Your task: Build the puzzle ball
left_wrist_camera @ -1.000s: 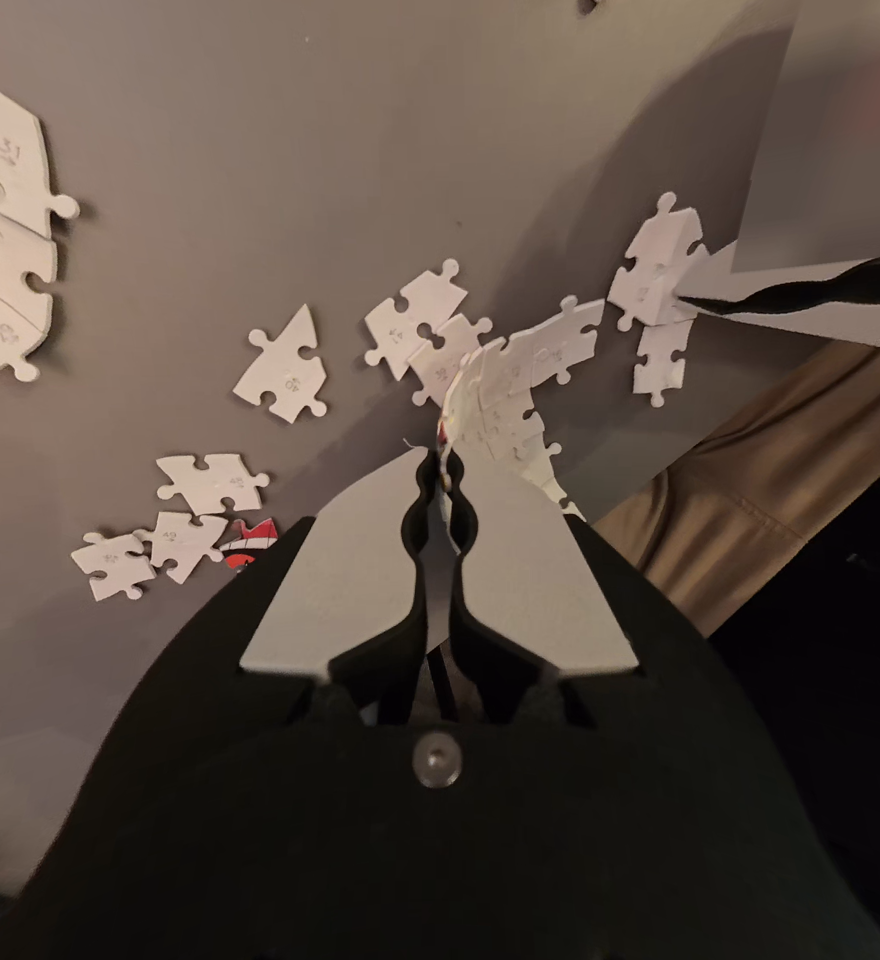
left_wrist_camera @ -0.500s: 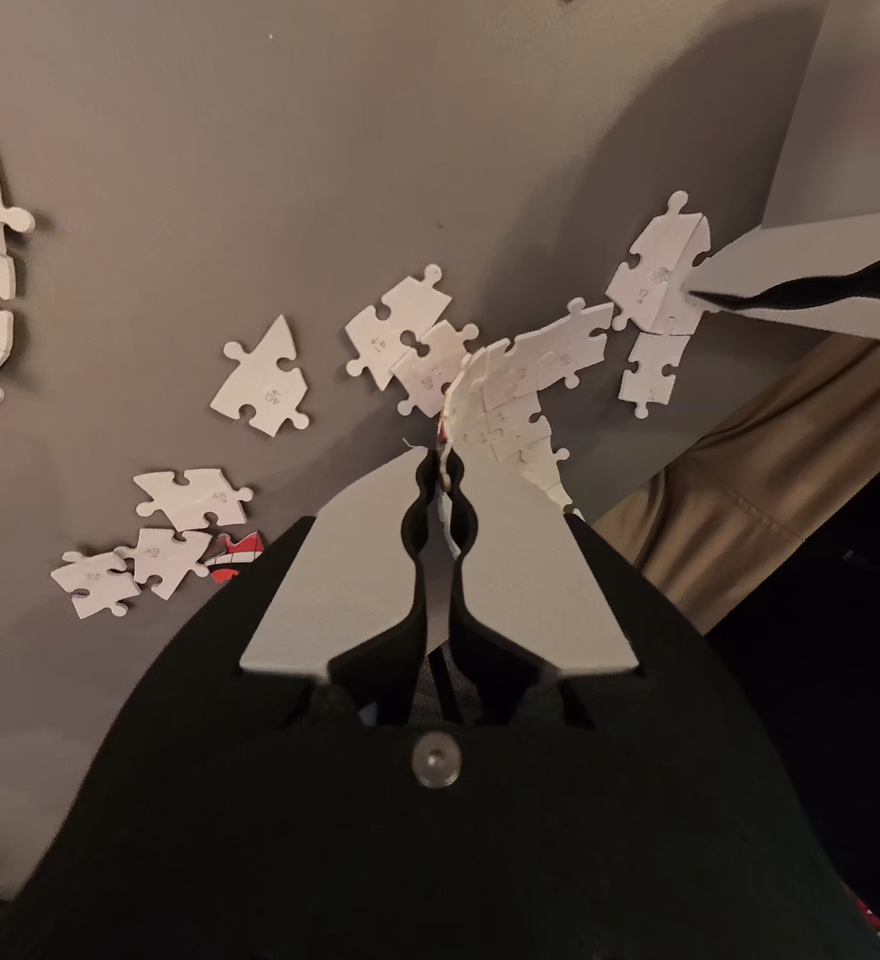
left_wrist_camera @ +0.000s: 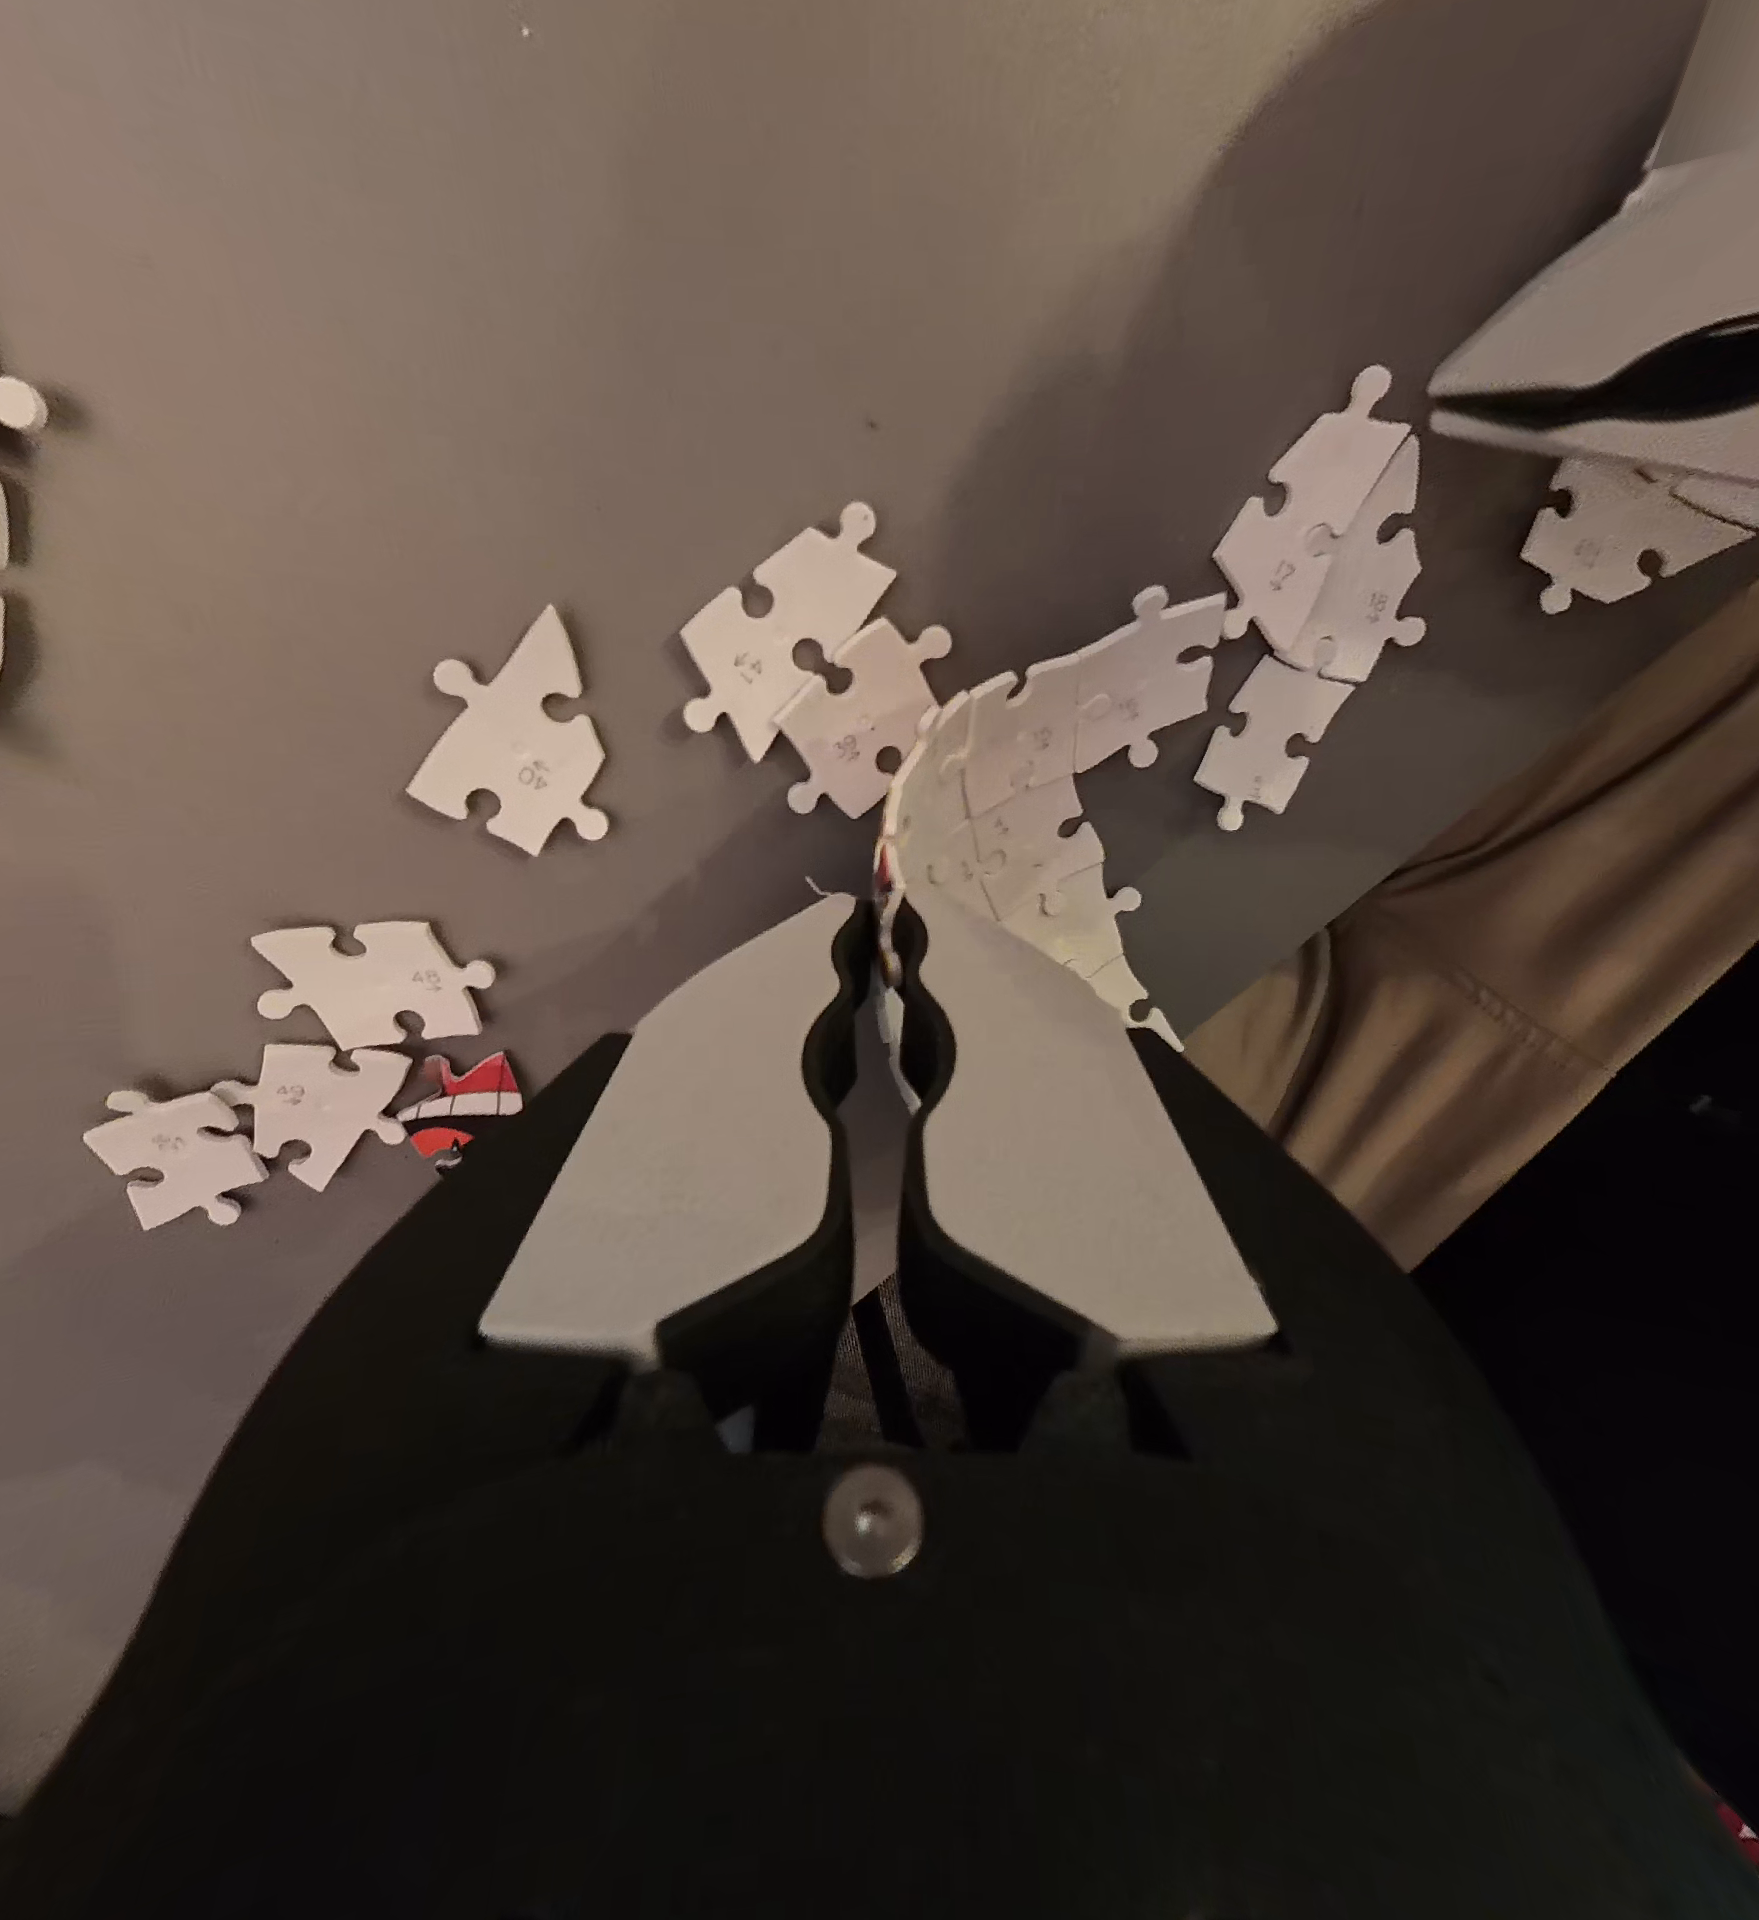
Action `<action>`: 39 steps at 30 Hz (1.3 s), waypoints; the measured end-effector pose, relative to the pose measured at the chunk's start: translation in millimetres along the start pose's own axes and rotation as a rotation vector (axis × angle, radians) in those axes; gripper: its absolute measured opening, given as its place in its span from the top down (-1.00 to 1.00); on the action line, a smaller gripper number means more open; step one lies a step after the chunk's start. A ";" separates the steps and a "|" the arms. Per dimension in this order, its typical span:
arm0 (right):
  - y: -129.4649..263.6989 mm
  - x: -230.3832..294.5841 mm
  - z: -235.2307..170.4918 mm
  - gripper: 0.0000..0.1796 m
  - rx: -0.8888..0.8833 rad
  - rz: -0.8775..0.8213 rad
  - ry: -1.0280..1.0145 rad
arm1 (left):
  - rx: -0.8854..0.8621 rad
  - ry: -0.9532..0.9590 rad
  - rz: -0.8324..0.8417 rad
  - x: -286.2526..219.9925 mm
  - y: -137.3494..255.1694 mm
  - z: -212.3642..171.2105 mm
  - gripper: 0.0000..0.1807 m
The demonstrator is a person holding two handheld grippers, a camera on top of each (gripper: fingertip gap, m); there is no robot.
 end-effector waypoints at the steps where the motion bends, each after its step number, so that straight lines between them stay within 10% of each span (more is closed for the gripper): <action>1: -2.1 -1.0 -0.9 1.00 0.009 -0.007 -0.001 | 0.000 0.000 0.000 0.0 -0.3 0.0 0.97; 39: -11.1 -9.9 39.1 1.00 -0.048 -0.152 0.042 | 0.008 0.014 0.013 14.2 1.5 -8.9 0.97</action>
Point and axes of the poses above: each gripper's, where its closed fingertips meet, y back along the fingers, z out of its top, x = y × z across the jaws, the point moved 1 cm from there along y, back along the fingers, and after that the axes turned 12 degrees about x, right-handed, at the moved point
